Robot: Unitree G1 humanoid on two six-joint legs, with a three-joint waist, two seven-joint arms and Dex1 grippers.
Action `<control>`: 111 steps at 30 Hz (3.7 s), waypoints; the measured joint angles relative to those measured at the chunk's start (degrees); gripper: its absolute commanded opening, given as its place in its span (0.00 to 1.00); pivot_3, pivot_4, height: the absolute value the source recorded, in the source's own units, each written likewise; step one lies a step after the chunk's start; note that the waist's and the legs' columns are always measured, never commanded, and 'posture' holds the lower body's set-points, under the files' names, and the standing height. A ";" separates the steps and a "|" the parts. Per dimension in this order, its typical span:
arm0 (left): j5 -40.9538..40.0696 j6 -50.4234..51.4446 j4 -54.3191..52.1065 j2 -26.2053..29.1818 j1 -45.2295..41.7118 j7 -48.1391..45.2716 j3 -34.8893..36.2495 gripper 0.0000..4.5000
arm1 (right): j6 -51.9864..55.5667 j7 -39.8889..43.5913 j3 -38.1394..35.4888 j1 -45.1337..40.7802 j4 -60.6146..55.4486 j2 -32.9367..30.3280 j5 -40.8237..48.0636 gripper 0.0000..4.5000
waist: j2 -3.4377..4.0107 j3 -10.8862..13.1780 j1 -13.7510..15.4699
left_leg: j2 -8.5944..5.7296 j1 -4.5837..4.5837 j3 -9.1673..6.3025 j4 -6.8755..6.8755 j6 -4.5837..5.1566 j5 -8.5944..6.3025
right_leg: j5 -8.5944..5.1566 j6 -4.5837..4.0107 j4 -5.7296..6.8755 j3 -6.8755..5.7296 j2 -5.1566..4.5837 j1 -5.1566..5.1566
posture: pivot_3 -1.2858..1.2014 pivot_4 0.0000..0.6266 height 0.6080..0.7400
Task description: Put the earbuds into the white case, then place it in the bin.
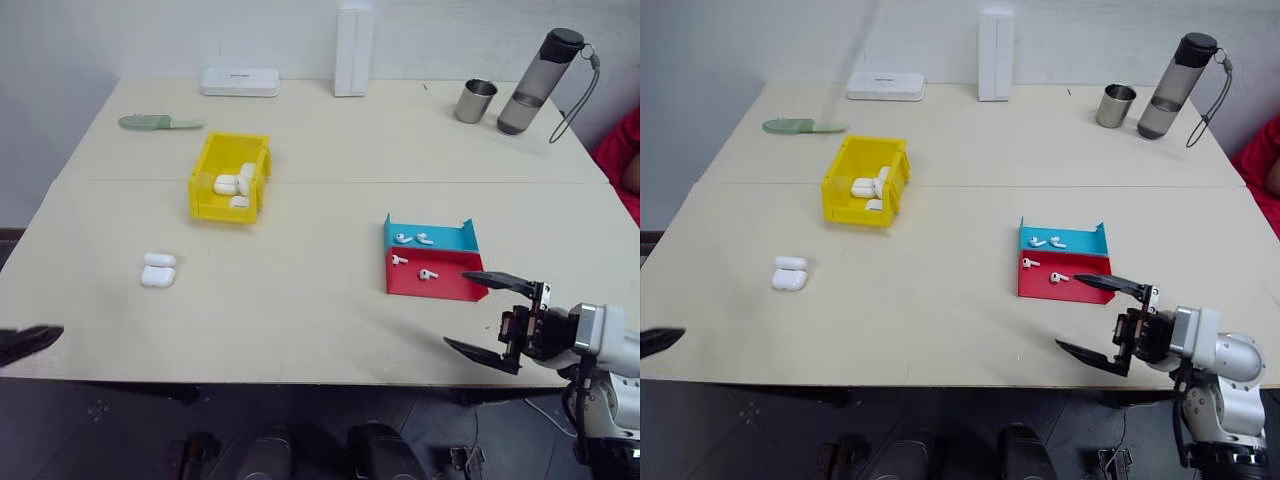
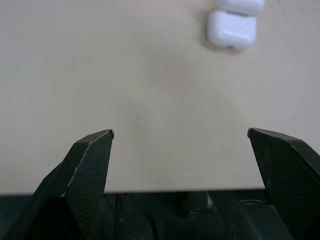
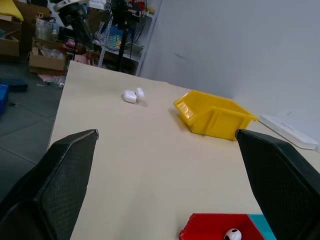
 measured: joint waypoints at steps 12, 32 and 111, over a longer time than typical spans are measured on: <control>7.31 0.07 11.50 -3.92 -36.90 10.13 -39.17 1.00 | -0.46 0.06 1.24 -1.39 1.23 0.33 -1.10 0.99 | 0.07 -0.02 -1.16 | -0.02 -0.11 0.02 0.30 -0.10 0.03 | 0.00 0.00 0.32 -0.04 0.07 -0.21 | 0.52 0.24 1.00; 17.86 -3.63 23.12 -8.16 -47.57 7.99 -53.95 1.00 | -0.52 -3.25 1.45 0.69 -1.14 0.36 -2.25 0.99 | 0.11 -0.04 -1.10 | -0.06 -0.13 0.01 0.72 -0.13 -0.02 | 0.00 0.01 0.90 0.03 0.04 -0.35 | 0.52 0.24 1.00; 12.05 -81.67 5.64 -46.92 -26.57 -30.08 -57.28 0.61 | 63.59 -22.84 42.57 -41.35 -1.18 -22.47 -33.43 0.56 | 0.32 -0.16 1.12 | -0.04 -0.41 0.08 0.75 0.09 -0.06 | 0.11 0.08 0.09 -0.05 0.04 -0.33 | 0.52 0.24 1.00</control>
